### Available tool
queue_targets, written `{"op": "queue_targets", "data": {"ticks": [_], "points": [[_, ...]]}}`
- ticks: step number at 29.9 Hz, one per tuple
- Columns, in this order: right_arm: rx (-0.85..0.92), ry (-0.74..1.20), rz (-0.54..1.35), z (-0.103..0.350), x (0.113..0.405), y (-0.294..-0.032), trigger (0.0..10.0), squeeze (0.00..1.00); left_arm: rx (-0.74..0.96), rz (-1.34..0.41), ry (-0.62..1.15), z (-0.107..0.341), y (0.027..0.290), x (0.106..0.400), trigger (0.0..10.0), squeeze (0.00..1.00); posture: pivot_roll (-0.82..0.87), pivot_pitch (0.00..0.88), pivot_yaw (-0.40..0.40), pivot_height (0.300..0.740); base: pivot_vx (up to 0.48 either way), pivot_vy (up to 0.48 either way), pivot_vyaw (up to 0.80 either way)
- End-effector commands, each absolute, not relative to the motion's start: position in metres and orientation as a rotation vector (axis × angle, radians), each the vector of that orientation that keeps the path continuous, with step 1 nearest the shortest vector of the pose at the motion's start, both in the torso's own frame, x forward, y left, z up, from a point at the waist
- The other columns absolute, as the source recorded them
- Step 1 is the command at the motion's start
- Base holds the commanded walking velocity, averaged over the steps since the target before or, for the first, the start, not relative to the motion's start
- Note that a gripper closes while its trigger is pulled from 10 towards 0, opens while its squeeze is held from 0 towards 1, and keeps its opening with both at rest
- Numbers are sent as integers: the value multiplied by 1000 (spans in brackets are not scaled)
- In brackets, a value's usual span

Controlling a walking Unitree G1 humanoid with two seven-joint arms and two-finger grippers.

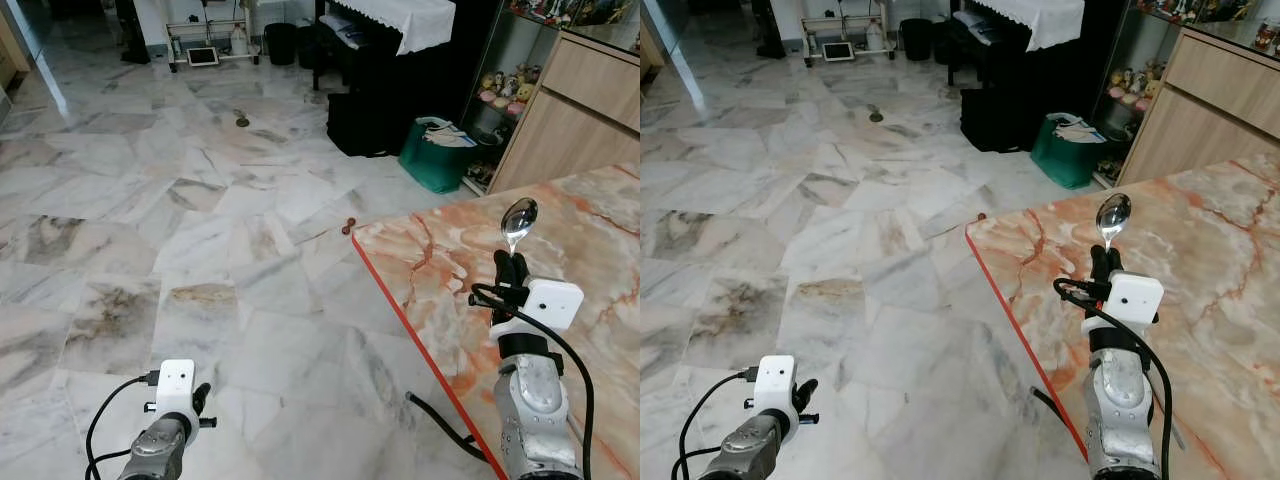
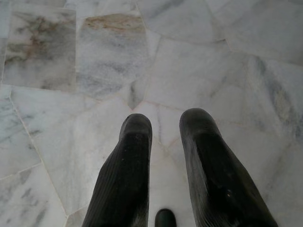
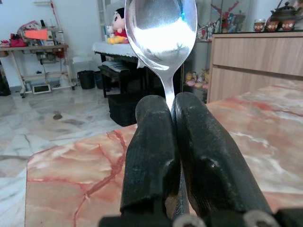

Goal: Setting the table

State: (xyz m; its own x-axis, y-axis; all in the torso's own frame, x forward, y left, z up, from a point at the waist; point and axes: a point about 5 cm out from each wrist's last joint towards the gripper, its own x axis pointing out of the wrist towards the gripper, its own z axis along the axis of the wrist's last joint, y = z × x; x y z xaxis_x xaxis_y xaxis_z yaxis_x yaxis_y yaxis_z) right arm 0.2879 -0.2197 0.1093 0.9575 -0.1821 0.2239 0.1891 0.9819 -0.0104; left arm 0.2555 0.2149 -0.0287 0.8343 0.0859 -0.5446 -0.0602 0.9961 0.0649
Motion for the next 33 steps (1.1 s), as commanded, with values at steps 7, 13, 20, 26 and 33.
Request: {"op": "queue_targets", "data": {"ticks": [7, 13, 20, 26, 33], "points": [[-32, -210, -196, 106, 288, -220, 10000, 0, 46, 83, 586, -30, 214, 255, 10000, 0, 61, 0, -7, 727, -256, 0, 0], [-30, -210, -190, 106, 289, -219, 10000, 0, 43, 79, 578, -29, 212, 256, 10000, 0, 56, 0, -7, 727, -257, 0, 0], [-30, -205, -183, 105, 290, -217, 10000, 0, 43, 82, 569, -28, 211, 257, 10000, 0, 67, 0, -20, 727, -260, 0, 0], [-27, -203, -175, 104, 291, -216, 10000, 0, 40, 81, 562, -28, 208, 258, 10000, 0, 72, 0, -26, 727, -261, 0, 0], [-29, -201, -175, 104, 291, -217, 10000, 0, 37, 81, 554, -27, 206, 259, 10000, 0, 73, 0, -32, 727, -261, 0, 0]]}}
